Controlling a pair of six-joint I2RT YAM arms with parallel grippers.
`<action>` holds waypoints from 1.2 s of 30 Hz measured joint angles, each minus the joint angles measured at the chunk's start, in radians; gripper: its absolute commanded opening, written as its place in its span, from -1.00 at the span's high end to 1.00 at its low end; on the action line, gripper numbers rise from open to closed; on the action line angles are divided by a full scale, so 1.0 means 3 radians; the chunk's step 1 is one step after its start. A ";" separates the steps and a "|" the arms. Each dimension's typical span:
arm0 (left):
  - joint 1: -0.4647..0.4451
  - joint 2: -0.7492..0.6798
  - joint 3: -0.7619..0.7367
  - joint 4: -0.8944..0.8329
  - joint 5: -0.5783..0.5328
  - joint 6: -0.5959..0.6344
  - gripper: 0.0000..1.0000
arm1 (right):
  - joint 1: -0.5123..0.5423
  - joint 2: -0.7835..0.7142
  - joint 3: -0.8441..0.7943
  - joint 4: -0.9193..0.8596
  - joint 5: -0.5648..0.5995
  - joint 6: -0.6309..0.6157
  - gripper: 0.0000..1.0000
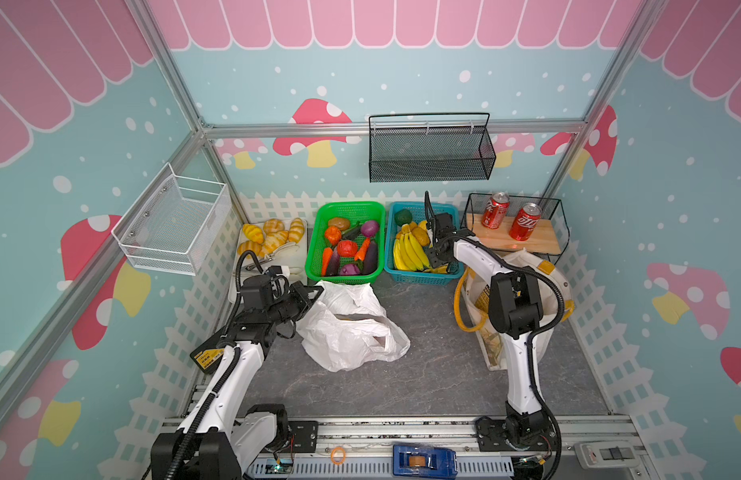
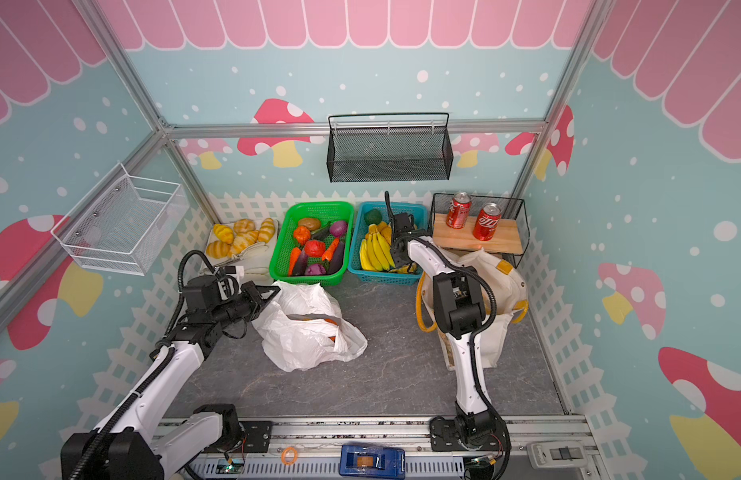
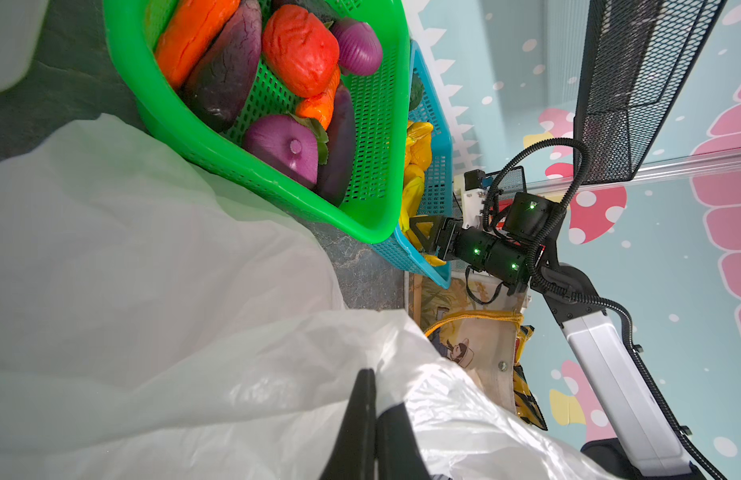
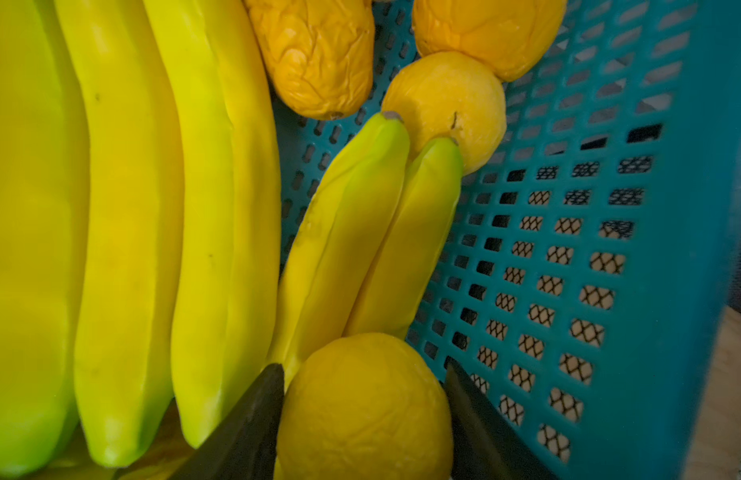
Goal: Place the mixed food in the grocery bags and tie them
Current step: 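Carry the yellow lemon with the right gripper toward the white bag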
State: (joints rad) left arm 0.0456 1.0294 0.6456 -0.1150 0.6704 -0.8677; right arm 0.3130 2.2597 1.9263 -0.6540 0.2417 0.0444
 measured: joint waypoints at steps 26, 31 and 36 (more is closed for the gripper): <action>-0.0001 0.0004 0.0000 -0.0001 0.0001 0.0001 1.00 | 0.0429 -0.2861 -0.2675 0.1385 -0.2012 0.0173 0.25; -0.0001 0.0004 0.0000 -0.0003 0.0010 0.0003 1.00 | 0.0973 -0.3418 -0.3421 0.1466 -0.2342 0.0121 0.24; -0.0010 0.0004 0.0000 -0.0004 0.0014 0.0006 1.00 | 0.1292 -0.3571 -0.3811 0.1612 -0.2544 0.0011 0.25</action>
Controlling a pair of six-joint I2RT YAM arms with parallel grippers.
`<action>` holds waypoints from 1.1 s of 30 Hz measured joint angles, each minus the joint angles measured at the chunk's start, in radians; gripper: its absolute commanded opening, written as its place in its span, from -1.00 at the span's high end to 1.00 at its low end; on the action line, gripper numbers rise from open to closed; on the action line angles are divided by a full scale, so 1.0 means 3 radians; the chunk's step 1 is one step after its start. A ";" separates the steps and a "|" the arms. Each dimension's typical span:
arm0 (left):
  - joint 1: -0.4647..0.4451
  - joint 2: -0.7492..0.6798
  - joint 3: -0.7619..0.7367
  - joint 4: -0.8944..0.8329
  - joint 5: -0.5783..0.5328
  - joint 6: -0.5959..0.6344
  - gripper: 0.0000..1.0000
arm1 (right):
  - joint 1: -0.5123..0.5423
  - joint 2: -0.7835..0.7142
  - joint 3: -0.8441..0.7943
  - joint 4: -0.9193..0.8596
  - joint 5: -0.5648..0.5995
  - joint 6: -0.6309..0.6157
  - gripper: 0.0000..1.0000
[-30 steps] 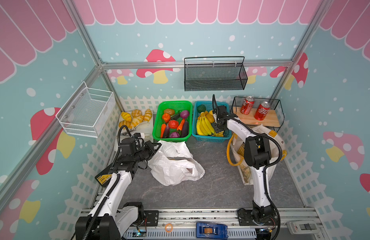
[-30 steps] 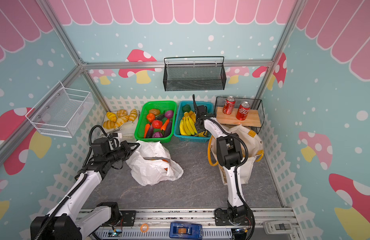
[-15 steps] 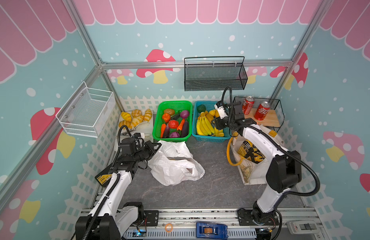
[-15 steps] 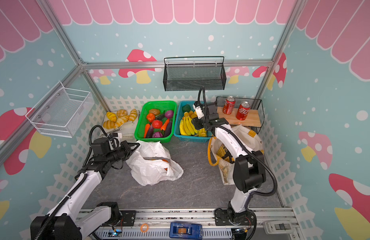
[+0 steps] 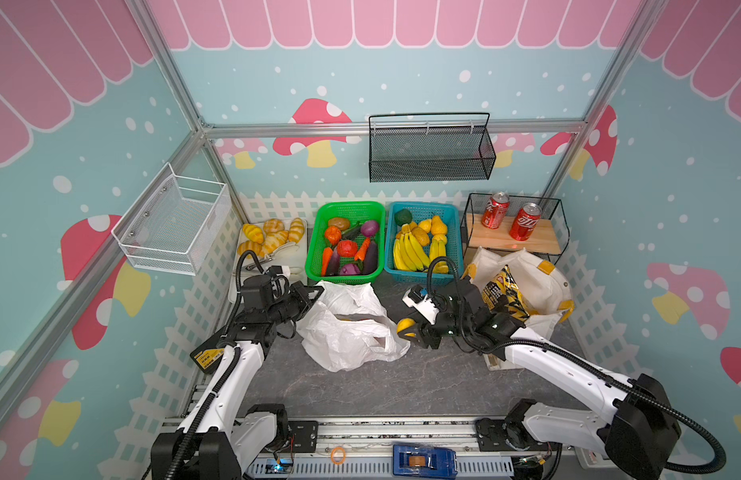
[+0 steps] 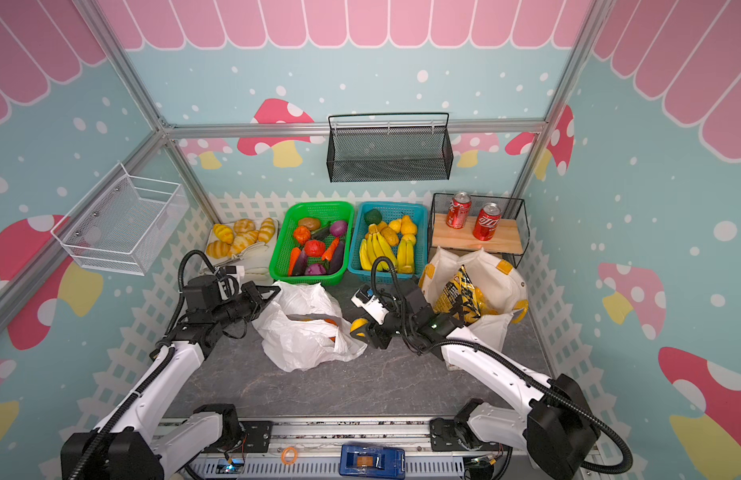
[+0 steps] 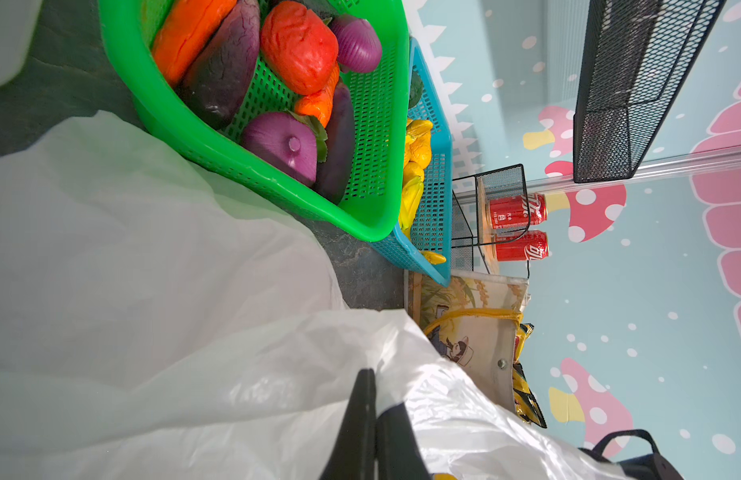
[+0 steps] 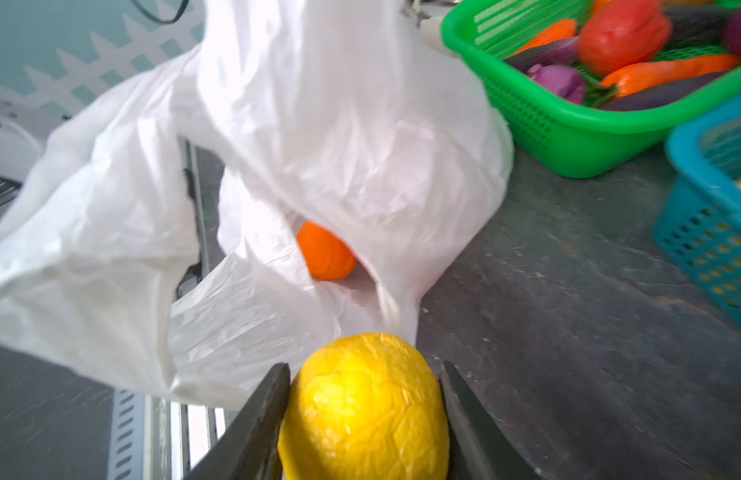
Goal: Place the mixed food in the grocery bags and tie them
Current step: 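Carry the yellow lemon with the right gripper toward the white bag, then release the lemon into the white bag while the left gripper holds the handle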
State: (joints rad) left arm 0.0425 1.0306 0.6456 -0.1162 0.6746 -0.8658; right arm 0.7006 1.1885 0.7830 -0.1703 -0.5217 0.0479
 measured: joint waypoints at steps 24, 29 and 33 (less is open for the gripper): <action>-0.0500 -0.0038 0.0334 -0.0125 0.0114 0.0121 1.00 | 0.0587 0.1445 0.0549 0.1743 0.0899 0.0659 0.18; -0.0512 -0.0019 0.0337 -0.0125 0.0120 0.0121 1.00 | 0.0825 0.1869 0.0909 0.1881 0.1052 0.1007 -0.19; -0.0515 -0.0014 0.0338 -0.0126 0.0094 0.0123 1.00 | 0.0881 0.1918 0.0880 0.1949 0.0914 0.1095 -0.45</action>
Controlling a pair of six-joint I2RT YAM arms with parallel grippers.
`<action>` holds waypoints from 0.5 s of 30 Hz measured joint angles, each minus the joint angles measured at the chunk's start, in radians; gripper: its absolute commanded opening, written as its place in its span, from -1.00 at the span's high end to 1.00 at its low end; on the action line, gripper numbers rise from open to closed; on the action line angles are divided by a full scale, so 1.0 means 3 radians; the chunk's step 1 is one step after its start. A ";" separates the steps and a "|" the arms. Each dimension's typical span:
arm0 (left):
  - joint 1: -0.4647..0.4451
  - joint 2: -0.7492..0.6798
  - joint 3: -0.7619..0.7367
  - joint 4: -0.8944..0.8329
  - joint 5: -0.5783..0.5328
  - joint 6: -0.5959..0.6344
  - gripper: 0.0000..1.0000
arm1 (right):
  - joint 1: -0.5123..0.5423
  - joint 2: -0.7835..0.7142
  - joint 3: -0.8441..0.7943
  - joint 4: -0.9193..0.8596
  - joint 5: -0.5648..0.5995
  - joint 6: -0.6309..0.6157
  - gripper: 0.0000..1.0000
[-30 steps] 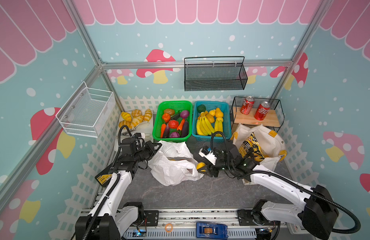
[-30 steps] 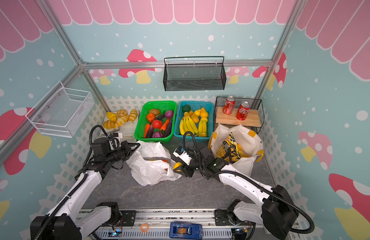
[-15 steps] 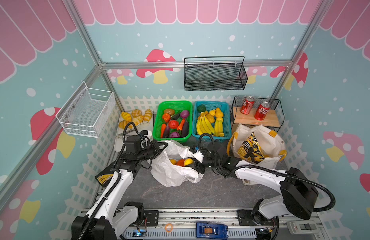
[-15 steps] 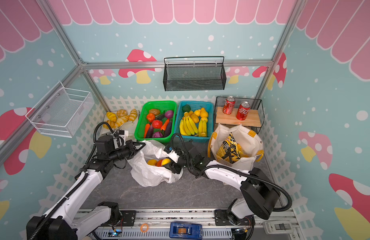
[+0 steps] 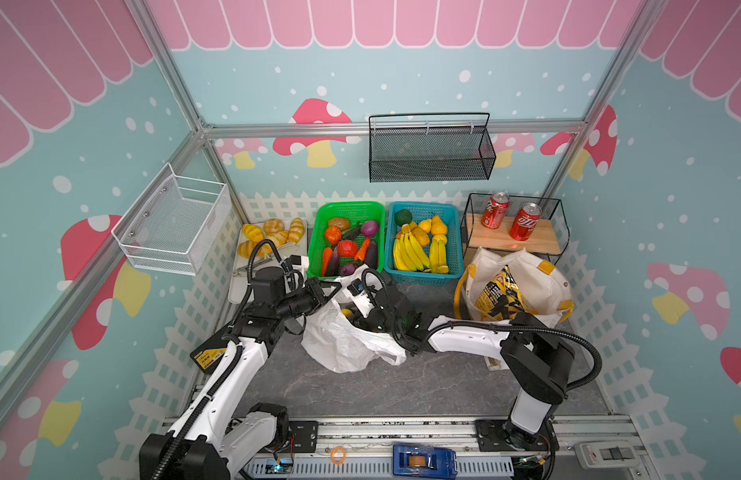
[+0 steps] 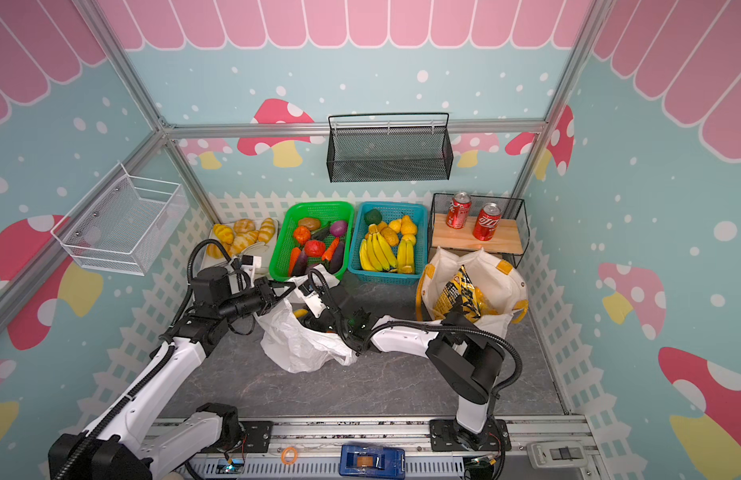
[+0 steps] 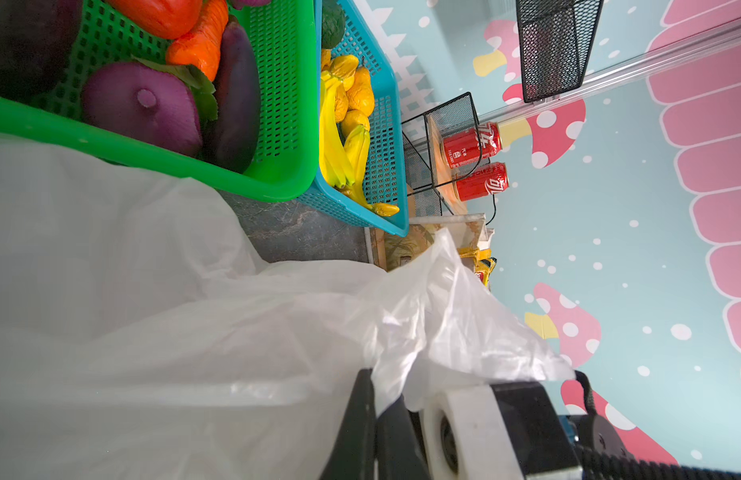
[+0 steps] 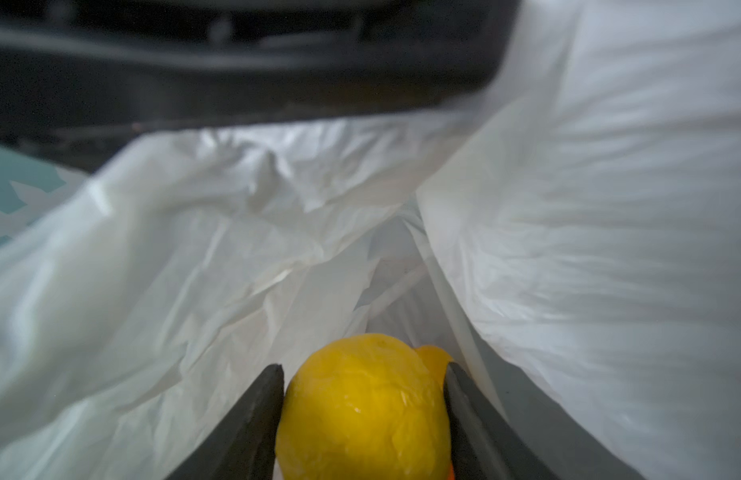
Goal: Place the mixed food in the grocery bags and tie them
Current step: 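Release the lemon into the white bag while the left gripper holds the handle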
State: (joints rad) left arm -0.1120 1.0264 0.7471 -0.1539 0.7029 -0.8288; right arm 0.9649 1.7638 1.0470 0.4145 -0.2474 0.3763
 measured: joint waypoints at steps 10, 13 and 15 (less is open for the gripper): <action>0.0098 0.0003 0.0037 -0.0099 -0.0094 0.0072 1.00 | -0.0107 -0.0642 -0.0303 -0.0226 -0.0116 -0.0356 -0.64; 0.0145 0.0025 0.0056 -0.0141 -0.0112 0.0081 1.00 | -0.0159 -0.0907 -0.0341 -0.0380 -0.0189 -0.0525 -0.58; 0.0186 0.0041 0.0081 -0.0161 -0.0134 0.0085 1.00 | -0.0212 -0.1113 -0.0401 -0.0488 -0.0266 -0.0631 -0.55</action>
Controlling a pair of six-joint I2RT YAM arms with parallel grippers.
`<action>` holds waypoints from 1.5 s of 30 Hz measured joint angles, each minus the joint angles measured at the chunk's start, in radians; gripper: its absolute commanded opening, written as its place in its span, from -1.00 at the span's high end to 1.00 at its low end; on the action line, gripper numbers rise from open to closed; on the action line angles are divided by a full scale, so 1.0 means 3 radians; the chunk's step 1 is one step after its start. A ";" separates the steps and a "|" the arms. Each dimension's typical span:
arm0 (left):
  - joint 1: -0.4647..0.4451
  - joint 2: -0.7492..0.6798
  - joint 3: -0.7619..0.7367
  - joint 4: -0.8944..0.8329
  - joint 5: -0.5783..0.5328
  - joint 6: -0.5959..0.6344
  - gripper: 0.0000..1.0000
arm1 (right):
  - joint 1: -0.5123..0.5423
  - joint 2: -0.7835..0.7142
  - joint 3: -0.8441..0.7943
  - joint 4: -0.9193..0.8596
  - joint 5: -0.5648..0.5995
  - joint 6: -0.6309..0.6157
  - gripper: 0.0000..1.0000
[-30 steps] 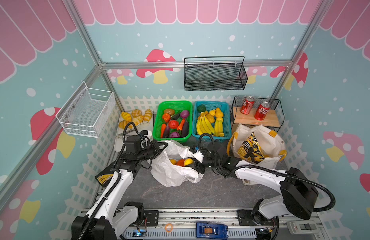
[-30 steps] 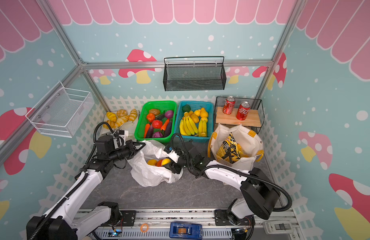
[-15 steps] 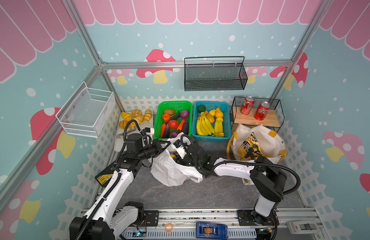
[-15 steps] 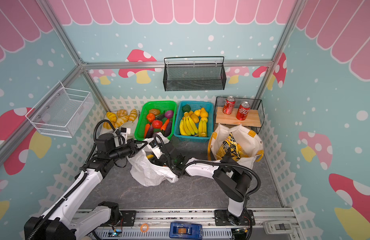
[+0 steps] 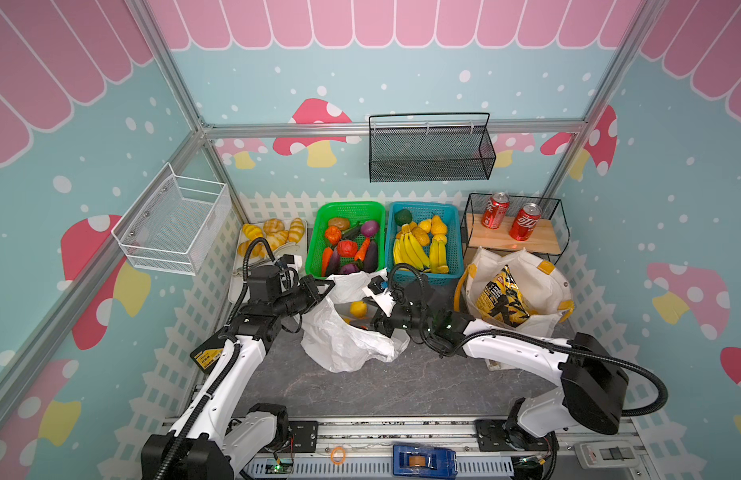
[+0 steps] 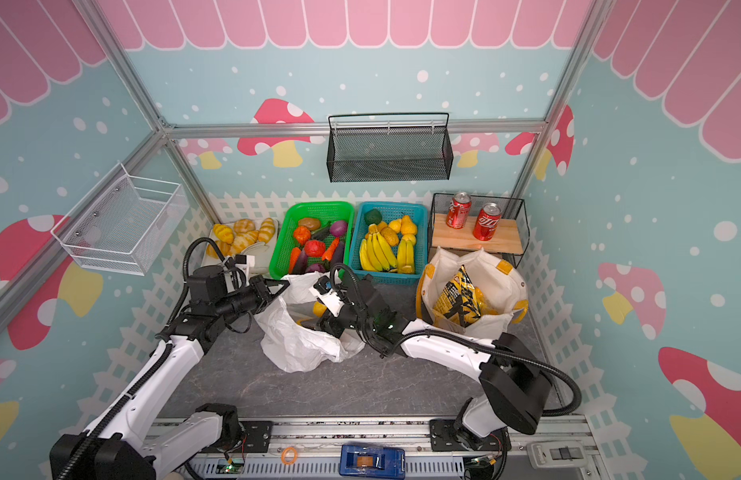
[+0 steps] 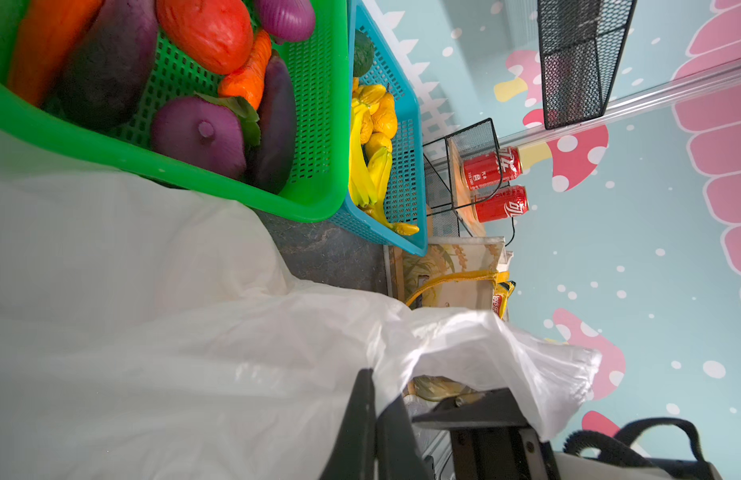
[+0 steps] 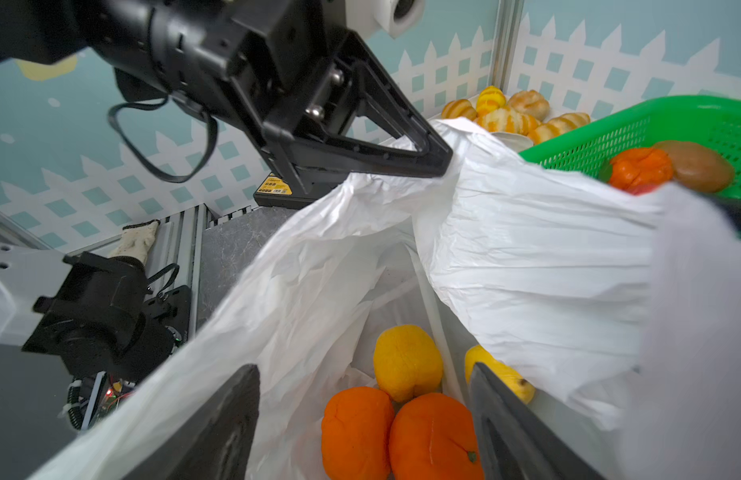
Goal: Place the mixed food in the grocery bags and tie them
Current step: 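Release the lemon into the white bag while the left gripper holds the handle, then withdraw the right gripper from the bag and move it over the teal basket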
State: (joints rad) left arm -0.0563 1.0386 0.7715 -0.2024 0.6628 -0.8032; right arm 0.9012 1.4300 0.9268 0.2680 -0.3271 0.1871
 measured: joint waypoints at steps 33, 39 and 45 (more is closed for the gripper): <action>0.0161 0.0014 0.0056 -0.0153 -0.0198 0.0071 1.00 | -0.1459 0.0896 0.1472 -0.1882 0.1653 -0.0141 -0.44; 0.0161 0.0014 0.0055 -0.0100 -0.0169 0.0046 1.00 | -0.1652 0.1798 0.2190 -0.2146 0.1998 -0.0188 -0.44; 0.0161 0.0014 0.0053 -0.0079 -0.0149 0.0020 1.00 | -0.1844 0.2361 0.2729 -0.2369 0.1987 -0.0198 -0.41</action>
State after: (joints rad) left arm -0.0078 1.0428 0.7876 -0.2260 0.6182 -0.7971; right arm 0.3481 2.1384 1.7454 -0.4427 0.2691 0.1276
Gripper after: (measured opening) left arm 0.047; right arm 0.703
